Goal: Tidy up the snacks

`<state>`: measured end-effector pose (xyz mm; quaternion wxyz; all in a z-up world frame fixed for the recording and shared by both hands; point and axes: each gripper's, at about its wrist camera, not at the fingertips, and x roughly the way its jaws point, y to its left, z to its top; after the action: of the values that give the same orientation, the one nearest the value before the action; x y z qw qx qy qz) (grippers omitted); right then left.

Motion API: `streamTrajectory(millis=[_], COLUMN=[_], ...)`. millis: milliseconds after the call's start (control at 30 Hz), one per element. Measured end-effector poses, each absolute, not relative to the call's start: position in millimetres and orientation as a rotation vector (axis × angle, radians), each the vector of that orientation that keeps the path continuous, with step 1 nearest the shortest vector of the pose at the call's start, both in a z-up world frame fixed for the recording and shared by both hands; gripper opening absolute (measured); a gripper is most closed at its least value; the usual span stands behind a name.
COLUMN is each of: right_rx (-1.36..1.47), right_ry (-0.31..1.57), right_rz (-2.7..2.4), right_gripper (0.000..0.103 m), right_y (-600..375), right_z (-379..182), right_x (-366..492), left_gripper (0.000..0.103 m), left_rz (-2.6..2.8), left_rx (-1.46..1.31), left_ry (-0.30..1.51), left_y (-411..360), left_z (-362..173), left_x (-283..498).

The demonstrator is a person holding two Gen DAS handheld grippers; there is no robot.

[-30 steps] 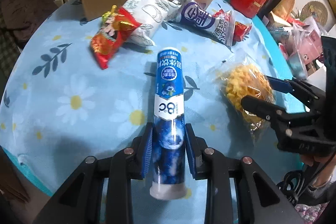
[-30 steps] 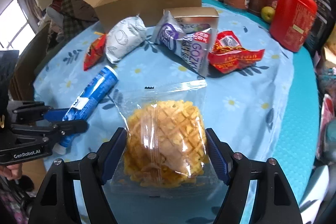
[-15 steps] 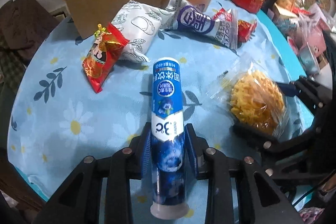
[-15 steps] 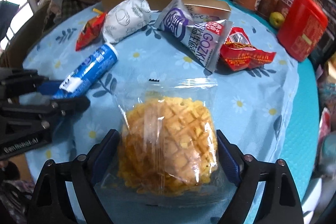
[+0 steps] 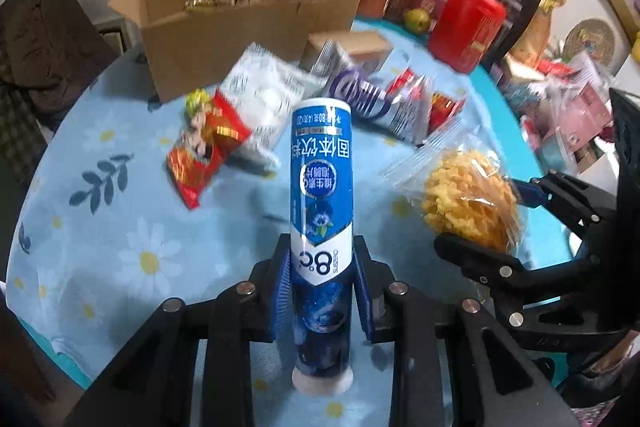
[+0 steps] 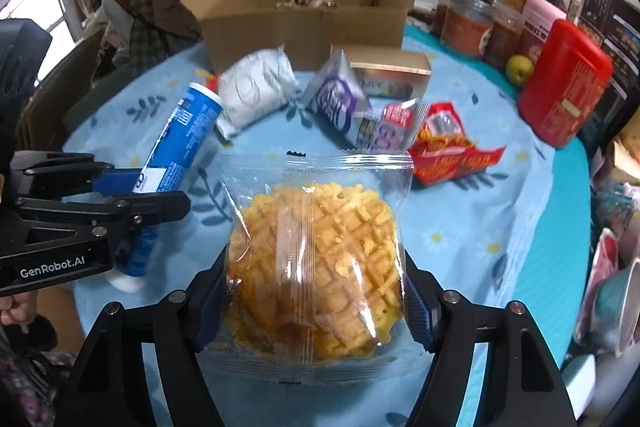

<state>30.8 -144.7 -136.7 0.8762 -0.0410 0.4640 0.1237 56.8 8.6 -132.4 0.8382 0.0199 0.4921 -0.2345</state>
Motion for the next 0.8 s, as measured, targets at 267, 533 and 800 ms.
streamTrajectory(millis=[267, 533, 800], right_rx=[-0.103, -0.122, -0.109], right_ry=[0.873, 0.768, 0.684], right_rz=[0.325, 0.338, 0.337], right_gripper=[0.074, 0.074, 0.074], right_y=[-144.8, -142.6, -143.6], right_z=[-96.3, -56.0, -23.5], right_x=[30.8, 37.1, 58.7], left_gripper=[0.028, 0.028, 0.028], left_rz=[-0.520, -0.532, -0.520], left_rx=[0.036, 0.025, -0.008], left_ry=[0.889, 0.756, 0.657], left_y=[4.1, 4.8, 8.2], left_z=[-88.6, -48.7, -15.2], left_x=[55.1, 64.7, 86.3])
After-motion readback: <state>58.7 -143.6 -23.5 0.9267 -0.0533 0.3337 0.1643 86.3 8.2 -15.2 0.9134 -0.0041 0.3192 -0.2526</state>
